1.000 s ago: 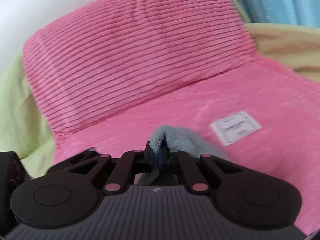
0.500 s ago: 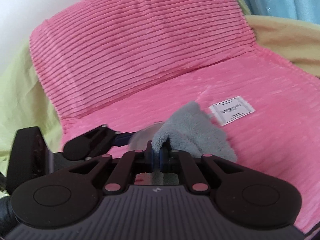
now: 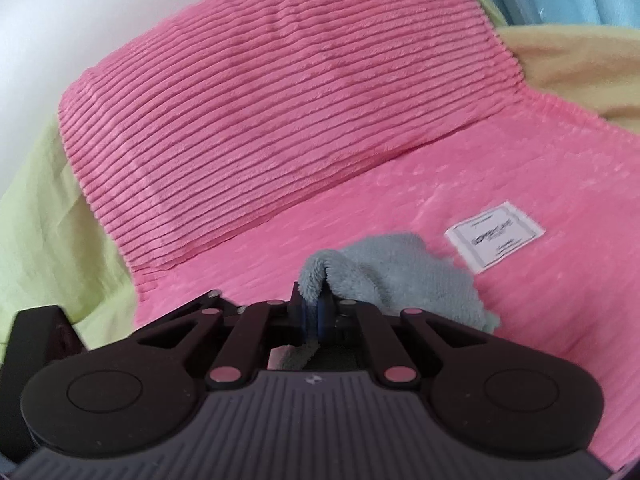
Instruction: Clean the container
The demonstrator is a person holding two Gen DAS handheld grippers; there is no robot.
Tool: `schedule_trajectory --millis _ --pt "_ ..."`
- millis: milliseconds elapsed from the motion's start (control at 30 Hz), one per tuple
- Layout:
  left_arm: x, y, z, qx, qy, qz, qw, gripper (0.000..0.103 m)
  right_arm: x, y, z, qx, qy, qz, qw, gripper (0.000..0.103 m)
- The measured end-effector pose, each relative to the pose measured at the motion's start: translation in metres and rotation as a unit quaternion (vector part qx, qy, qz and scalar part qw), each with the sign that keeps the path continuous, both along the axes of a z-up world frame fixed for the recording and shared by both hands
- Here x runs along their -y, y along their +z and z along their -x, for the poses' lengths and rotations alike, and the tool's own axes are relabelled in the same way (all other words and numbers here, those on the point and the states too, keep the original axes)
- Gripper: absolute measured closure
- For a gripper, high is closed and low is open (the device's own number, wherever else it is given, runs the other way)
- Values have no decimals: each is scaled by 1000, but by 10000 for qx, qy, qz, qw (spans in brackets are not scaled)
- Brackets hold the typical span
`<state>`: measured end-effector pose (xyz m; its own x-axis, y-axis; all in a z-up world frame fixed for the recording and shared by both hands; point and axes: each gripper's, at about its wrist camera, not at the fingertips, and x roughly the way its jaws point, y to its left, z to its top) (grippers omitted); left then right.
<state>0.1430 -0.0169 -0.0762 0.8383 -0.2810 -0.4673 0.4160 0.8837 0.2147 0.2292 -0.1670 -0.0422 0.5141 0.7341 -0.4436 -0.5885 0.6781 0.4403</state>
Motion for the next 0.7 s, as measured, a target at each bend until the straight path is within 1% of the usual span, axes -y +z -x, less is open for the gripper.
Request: schedule_trajectory --millis 167,200,267,367,433,533,700 --pt "0 1 -3 12 -17 -19 10000 16 15 1 -3 29 -273 224 9994 101" --pt "0 1 -3 12 -20 -16 10000 16 18 1 -3 -18 -269 242 9993 101" --pt "-1 1 -4 18 -32 -14 10000 16 21 5 3 -28 -236 430 9988 101" --pt "0 1 -4 38 -56 -52 10000 16 22 10 18 84 -29 712 9974 100" --pt "0 1 -4 27 -64 -50 10000 16 21 12 24 40 136 653 9978 99" --pt "-1 1 -5 -6 -46 -30 10000 16 17 11 26 -147 440 336 9984 99" --pt "-2 2 -7 -24 -25 -24 10000 16 7 7 21 -232 478 37 9986 99"
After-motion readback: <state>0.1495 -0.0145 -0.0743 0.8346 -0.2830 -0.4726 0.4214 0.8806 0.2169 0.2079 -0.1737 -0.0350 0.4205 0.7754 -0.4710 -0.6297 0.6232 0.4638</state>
